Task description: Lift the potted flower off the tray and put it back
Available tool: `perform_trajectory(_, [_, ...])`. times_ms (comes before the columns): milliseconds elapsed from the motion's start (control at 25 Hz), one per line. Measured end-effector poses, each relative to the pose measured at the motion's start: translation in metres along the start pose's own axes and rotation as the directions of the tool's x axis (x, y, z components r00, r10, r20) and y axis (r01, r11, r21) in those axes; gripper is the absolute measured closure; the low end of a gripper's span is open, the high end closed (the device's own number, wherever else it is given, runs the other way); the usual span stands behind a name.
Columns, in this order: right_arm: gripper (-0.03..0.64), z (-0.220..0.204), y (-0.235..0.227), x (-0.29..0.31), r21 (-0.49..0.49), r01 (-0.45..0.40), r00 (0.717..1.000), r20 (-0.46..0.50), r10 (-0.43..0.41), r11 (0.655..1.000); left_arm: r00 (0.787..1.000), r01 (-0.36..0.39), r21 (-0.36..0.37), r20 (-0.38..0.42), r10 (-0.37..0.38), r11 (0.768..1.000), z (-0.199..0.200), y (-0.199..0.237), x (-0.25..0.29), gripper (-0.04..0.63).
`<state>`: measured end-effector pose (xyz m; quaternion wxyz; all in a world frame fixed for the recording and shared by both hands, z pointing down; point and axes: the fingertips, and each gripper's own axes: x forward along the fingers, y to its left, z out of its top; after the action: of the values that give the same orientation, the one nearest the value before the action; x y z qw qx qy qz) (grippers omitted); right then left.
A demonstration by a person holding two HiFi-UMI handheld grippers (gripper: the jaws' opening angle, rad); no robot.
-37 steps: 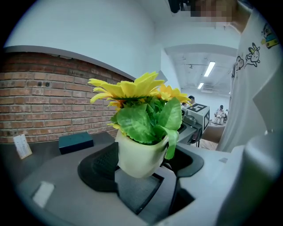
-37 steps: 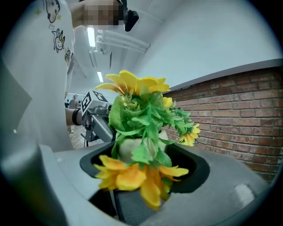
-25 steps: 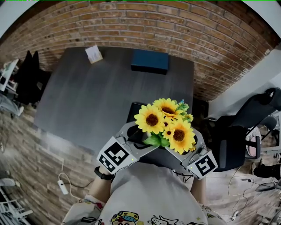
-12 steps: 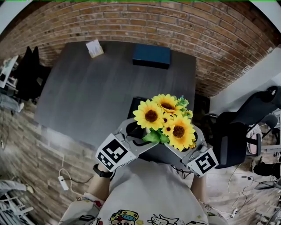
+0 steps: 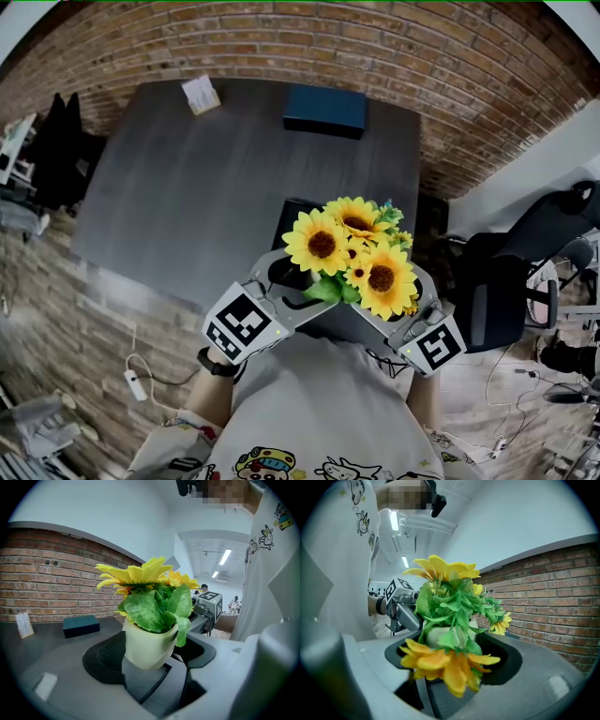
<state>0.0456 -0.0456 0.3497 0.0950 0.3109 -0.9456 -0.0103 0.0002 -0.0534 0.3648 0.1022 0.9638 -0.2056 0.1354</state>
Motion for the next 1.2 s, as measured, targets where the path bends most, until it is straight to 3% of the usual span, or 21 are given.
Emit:
perform_trajectory(160, [0.249, -0.009, -0.002, -0.002, 0.012, 0.012, 0.999, -0.041, -0.012, 1.0, 1.0, 0.002, -0.003, 0.002, -0.002, 1.0, 0.0, 0.0, 0.001, 0.235])
perform_trajectory(640, [0.249, -0.009, 0.0, 0.002, 0.029, 0.01, 1.0, -0.006, -0.01, 1.0, 1.0, 0.01, -0.012, -0.01, -0.01, 1.0, -0.009, 0.001, 0.005, 0.235])
perform_trajectory(1200, [0.25, -0.013, 0.003, 0.003, 0.093, 0.018, 1.0, -0.019, -0.016, 0.995, 0.997, 0.022, -0.03, -0.077, -0.024, 0.999, -0.011, -0.001, 0.003, 0.235])
